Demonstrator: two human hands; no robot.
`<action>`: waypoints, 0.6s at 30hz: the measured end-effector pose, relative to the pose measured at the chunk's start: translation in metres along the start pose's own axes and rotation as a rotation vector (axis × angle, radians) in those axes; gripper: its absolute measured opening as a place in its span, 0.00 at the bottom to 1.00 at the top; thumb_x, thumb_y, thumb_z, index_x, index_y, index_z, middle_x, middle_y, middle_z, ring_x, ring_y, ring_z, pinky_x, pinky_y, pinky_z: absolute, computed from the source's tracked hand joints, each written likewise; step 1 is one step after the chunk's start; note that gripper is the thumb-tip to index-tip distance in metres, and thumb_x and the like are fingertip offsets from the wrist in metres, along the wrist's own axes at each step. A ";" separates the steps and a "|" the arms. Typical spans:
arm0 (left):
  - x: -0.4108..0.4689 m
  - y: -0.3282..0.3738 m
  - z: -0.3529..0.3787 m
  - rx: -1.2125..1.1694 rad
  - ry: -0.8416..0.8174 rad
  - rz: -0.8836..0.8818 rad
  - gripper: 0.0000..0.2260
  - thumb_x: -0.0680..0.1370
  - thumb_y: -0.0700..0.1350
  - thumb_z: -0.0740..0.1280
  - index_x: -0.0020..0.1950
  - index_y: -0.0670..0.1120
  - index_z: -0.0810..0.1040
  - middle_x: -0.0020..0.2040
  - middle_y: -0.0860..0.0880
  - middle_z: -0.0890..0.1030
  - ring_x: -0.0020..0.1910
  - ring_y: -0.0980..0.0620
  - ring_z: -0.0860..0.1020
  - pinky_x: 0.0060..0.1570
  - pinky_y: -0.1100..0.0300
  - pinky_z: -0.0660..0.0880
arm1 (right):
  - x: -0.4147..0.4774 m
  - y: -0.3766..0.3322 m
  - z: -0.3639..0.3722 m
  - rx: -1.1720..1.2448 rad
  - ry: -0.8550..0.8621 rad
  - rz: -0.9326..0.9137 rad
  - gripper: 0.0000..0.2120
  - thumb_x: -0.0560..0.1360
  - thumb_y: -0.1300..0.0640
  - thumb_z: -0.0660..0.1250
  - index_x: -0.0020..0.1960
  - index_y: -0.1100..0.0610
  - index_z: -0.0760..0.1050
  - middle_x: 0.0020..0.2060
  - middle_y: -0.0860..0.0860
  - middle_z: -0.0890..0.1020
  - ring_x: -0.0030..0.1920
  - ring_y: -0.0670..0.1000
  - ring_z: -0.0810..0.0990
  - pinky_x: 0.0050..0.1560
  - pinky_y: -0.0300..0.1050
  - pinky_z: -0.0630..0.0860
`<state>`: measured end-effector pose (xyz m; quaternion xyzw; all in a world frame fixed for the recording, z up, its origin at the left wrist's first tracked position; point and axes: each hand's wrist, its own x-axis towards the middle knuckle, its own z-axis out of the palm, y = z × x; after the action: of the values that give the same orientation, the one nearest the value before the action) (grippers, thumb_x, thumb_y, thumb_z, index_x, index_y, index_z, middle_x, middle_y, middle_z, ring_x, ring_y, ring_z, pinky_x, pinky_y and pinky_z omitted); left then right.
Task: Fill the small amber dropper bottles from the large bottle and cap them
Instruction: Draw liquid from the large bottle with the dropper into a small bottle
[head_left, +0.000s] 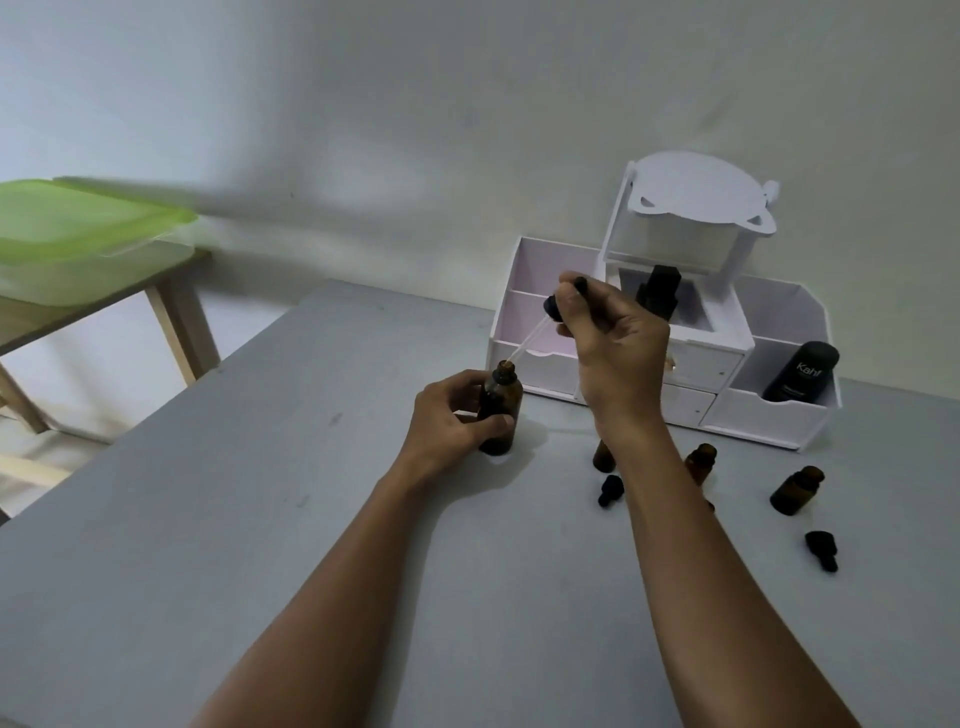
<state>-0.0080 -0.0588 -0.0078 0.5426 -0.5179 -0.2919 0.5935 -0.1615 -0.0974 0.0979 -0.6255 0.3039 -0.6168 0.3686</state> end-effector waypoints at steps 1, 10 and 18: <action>0.000 0.000 0.000 0.004 0.003 0.002 0.20 0.66 0.43 0.76 0.58 0.49 0.83 0.49 0.48 0.86 0.49 0.52 0.84 0.46 0.63 0.80 | 0.001 0.000 0.002 -0.017 -0.012 -0.006 0.07 0.78 0.58 0.70 0.56 0.52 0.81 0.44 0.44 0.85 0.46 0.42 0.86 0.51 0.46 0.83; -0.001 0.000 -0.003 0.009 -0.005 -0.018 0.18 0.65 0.39 0.76 0.54 0.47 0.85 0.47 0.47 0.87 0.49 0.50 0.85 0.49 0.57 0.81 | -0.001 0.025 0.014 -0.203 -0.196 0.066 0.08 0.76 0.57 0.72 0.51 0.60 0.85 0.41 0.51 0.87 0.43 0.47 0.86 0.48 0.36 0.81; 0.000 0.001 -0.015 -0.003 -0.068 -0.041 0.21 0.64 0.38 0.76 0.56 0.44 0.85 0.48 0.45 0.87 0.49 0.48 0.86 0.55 0.50 0.82 | -0.003 0.037 0.014 -0.299 -0.283 0.067 0.07 0.75 0.56 0.73 0.51 0.57 0.86 0.42 0.48 0.87 0.41 0.40 0.84 0.46 0.32 0.79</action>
<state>0.0053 -0.0537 -0.0049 0.5420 -0.5259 -0.3231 0.5703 -0.1452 -0.1136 0.0656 -0.7431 0.3580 -0.4582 0.3311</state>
